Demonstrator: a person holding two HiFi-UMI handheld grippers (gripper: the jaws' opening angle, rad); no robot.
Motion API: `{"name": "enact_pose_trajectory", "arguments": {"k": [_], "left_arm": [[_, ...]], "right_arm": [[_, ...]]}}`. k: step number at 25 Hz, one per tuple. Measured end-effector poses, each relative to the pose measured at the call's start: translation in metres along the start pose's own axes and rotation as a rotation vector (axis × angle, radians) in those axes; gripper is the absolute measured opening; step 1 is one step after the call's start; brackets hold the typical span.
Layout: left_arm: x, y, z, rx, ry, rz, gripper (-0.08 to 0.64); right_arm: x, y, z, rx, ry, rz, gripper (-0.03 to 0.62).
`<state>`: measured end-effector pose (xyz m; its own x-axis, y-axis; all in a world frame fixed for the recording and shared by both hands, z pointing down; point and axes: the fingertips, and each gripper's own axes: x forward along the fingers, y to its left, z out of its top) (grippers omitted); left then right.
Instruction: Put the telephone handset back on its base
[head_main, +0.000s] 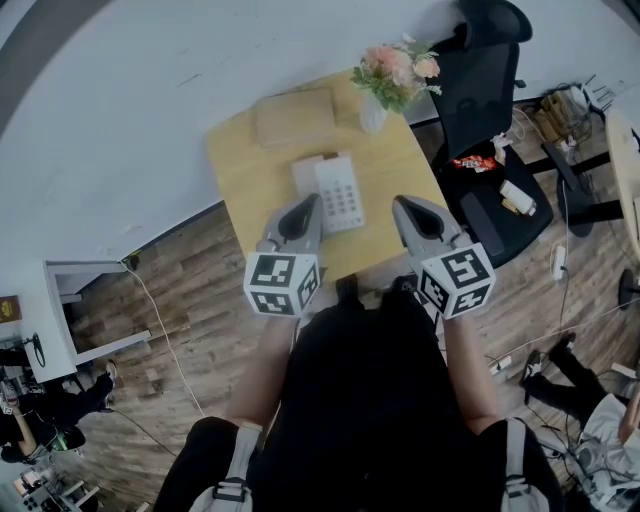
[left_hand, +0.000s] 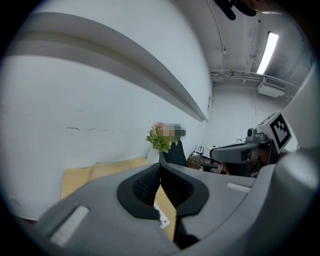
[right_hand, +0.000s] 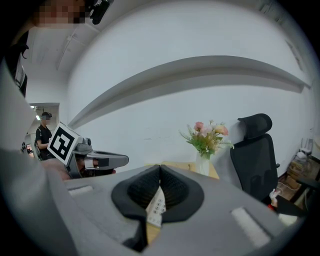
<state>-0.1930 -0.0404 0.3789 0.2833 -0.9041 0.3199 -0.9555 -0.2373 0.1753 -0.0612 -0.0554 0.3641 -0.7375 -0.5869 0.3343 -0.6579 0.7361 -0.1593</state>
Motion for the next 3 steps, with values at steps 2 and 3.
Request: {"name": "enact_pose_trajectory", "arguments": {"k": [2, 3], "left_arm": [[0.0001, 0.0007, 0.0002, 0.001, 0.000, 0.002, 0.011], [0.0001, 0.0012, 0.0003, 0.002, 0.000, 0.003, 0.011]], "right_arm": [[0.0000, -0.0004, 0.0003, -0.001, 0.000, -0.001, 0.005], [0.0001, -0.0006, 0.0005, -0.001, 0.000, -0.002, 0.003]]}}
